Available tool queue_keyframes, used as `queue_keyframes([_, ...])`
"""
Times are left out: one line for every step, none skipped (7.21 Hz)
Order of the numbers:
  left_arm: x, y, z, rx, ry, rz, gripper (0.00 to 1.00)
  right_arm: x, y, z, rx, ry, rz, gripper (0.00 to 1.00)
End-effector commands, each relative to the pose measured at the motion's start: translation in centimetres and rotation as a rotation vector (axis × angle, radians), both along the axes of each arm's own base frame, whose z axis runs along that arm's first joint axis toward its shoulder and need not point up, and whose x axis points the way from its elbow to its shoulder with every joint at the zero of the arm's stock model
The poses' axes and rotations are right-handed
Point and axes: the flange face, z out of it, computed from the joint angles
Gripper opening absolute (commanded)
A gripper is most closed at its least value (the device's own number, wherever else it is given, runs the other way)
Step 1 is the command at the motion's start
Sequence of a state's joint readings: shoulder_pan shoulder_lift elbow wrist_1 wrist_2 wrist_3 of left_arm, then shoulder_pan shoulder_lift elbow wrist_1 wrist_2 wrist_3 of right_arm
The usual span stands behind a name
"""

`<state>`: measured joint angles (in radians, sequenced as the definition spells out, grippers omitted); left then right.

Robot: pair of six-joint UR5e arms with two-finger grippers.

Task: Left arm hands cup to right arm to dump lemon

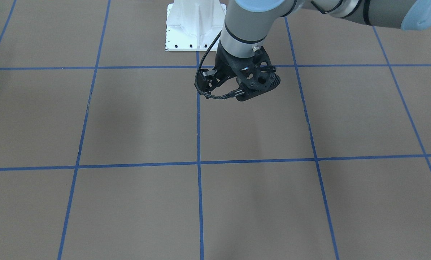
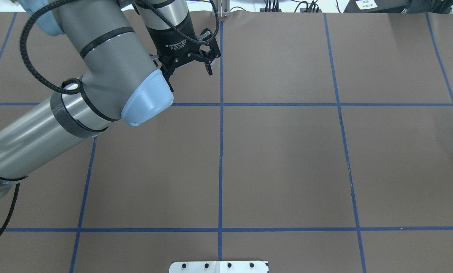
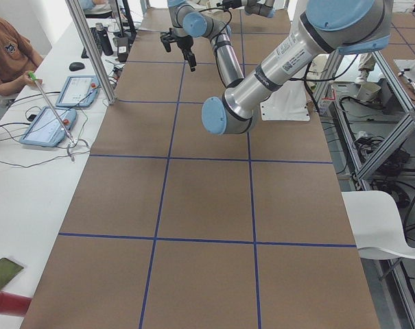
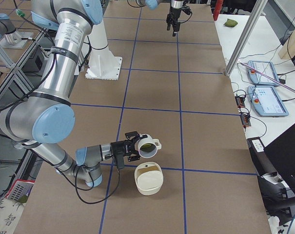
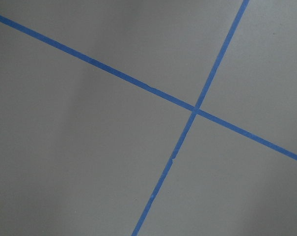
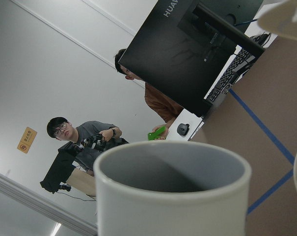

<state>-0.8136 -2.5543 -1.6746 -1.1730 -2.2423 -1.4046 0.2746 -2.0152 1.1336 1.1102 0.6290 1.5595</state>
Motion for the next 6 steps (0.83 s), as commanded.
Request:
queue_keyframes([-0.1, 0.0, -0.1, 0.001, 0.0, -0.002, 1.0, 0.9, 0.1, 0.5, -0.046, -0.138, -0.011, 0.39])
queue_keyframes([-0.2, 0.0, -0.1, 0.001, 0.0, -0.003, 1.0, 1.6, 0.3, 1.2, -0.071, -0.173, -0.014, 0.39])
queue_keyframes([-0.2, 0.0, -0.2, 0.002, 0.001, -0.003, 1.0, 1.4, 0.2, 1.9, -0.071, -0.204, -0.013, 0.39])
queue_keyframes([-0.2, 0.0, -0.2, 0.003, 0.0, -0.004, 1.0, 1.8, 0.3, 2.7, -0.092, -0.253, -0.02, 0.39])
queue_keyframes([-0.3, 0.0, -0.3, 0.001, 0.0, -0.005, 1.0, 2.1, 0.2, 2.7, -0.111, -0.325, -0.009, 0.39])
queue_keyframes([-0.2, -0.1, -0.1, 0.001, -0.008, -0.01, 1.0, 1.8, -0.1, 2.7, -0.124, -0.39, -0.003, 0.39])
